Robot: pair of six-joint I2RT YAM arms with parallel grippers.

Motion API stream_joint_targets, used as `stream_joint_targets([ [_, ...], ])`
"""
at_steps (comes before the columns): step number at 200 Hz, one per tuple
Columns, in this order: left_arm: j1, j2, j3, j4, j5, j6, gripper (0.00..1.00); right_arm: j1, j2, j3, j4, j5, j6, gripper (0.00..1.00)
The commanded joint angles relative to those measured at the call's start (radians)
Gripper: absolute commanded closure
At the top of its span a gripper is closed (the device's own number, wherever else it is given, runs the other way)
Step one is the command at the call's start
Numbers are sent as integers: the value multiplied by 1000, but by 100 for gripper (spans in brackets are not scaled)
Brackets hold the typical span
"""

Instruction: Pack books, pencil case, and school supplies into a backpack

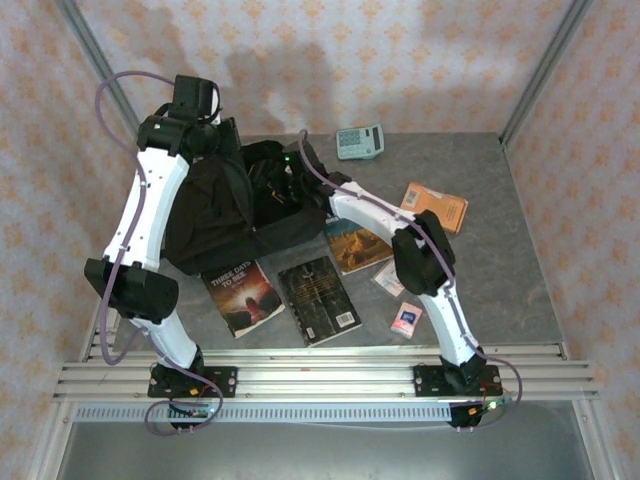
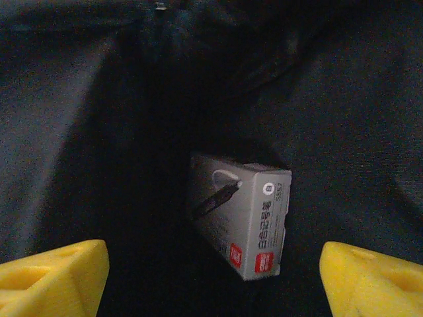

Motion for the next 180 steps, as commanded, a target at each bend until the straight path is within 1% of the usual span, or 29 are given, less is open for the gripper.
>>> stream_joint_targets([
  [1,8,-56,-6,83,-135,30,100,-8,-163,-4,-118,77,-191,17],
  [21,0,-51,-18,81,-184,39,100,-14,-247,-16,-225,171,-277,16],
  [35,-24,-42,-18,73,-238,57,100,-25,-301,-31,-302,239,-309,16],
  [65,-78,-13,-23,67,-323,85,100,-35,-433,-142,-413,385,-404,19],
  [80,-102,5,-36,76,-329,91,100,-38,-493,-217,-471,469,-399,20],
  [92,-128,27,-43,78,-326,92,100,-42,-529,-253,-558,505,-383,19],
  [109,-157,47,-76,92,-284,71,100,-43,-609,-360,-651,623,-320,16],
  [130,-161,29,-174,162,-154,7,100,-53,-739,-515,-776,754,-148,10],
  [140,-161,10,-224,209,-97,-17,100,-59,-794,-572,-855,788,-59,7],
  [161,-160,-12,-269,270,18,-63,100,-76,-889,-690,-989,767,129,5],
  [180,-158,-20,-272,292,90,-101,100,-81,-970,-824,-1002,657,248,4],
])
